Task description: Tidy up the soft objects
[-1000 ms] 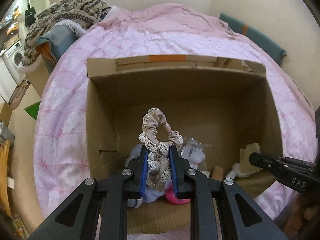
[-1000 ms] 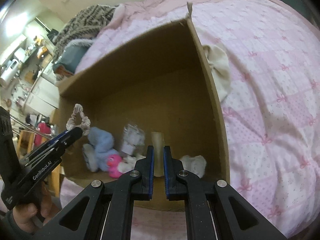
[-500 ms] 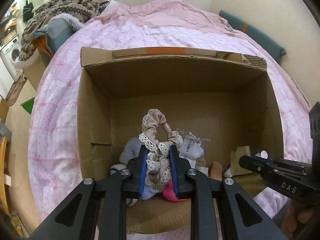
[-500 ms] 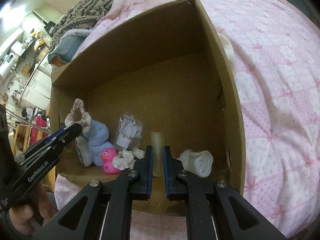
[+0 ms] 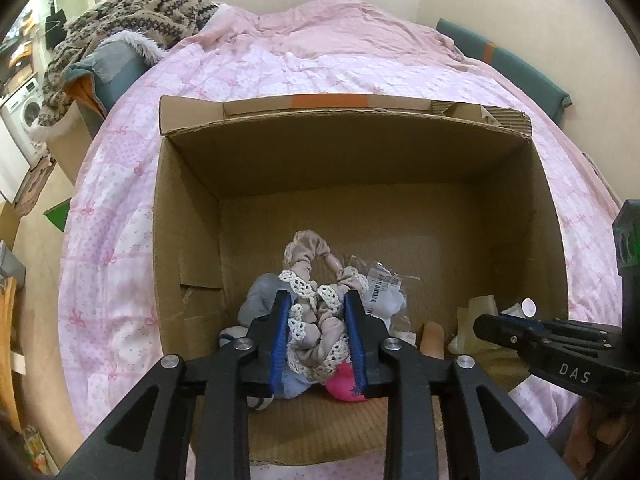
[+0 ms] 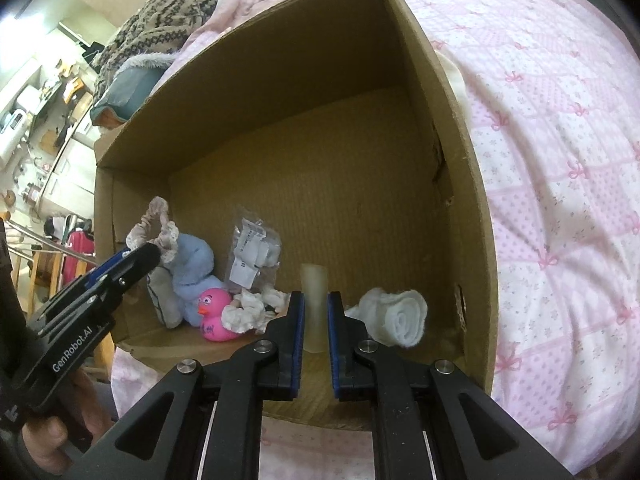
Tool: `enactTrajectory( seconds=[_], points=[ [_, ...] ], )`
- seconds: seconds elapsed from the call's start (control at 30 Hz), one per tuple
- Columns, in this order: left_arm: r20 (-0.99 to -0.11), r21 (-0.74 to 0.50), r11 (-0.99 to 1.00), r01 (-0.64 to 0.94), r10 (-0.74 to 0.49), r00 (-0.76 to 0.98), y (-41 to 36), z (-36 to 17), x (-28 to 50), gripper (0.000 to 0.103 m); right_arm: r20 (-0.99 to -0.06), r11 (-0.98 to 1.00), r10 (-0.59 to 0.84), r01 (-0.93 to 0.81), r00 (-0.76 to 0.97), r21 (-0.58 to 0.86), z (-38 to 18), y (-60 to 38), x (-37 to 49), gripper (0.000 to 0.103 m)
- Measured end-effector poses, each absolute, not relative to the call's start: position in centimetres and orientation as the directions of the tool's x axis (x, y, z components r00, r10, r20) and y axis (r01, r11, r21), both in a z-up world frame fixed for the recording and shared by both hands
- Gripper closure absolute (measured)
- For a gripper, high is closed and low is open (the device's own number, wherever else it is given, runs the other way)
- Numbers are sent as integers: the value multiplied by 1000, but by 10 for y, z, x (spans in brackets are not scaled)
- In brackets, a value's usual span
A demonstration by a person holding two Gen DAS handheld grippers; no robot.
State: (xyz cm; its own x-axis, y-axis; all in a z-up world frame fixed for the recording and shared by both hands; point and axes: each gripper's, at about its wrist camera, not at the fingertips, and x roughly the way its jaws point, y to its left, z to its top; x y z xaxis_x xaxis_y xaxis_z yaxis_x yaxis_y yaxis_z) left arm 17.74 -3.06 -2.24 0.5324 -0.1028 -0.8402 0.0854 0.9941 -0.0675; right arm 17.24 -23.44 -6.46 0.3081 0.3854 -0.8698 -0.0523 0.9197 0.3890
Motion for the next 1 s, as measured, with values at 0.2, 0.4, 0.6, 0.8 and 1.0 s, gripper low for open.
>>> enactTrajectory(
  seconds=[0.2,0.4,0.6,0.8,1.0],
  points=[
    [-834,-73,993,89,-110,541,-32,-19,174,51,-858,906,415,-49,302,421,-64,-237,172,80],
    [-831,-79,993,84,-113,545,-31,-16,173,46,-839,887,450,-41,307,460,-62,-241,173,78],
    [-811,-76,995,57,-95,577,-25,-4,170,46,-786,851,506,-57,356,522,-49,-246,171,46],
    [-768,-41,999,12,-39,639,-19,17,156,46,-735,848,515,-138,441,511,-20,-242,159,33],
    [-740,-26,1000,3,-21,672,-13,35,142,42,-712,866,485,-169,508,470,5,-243,144,28]
  ],
)
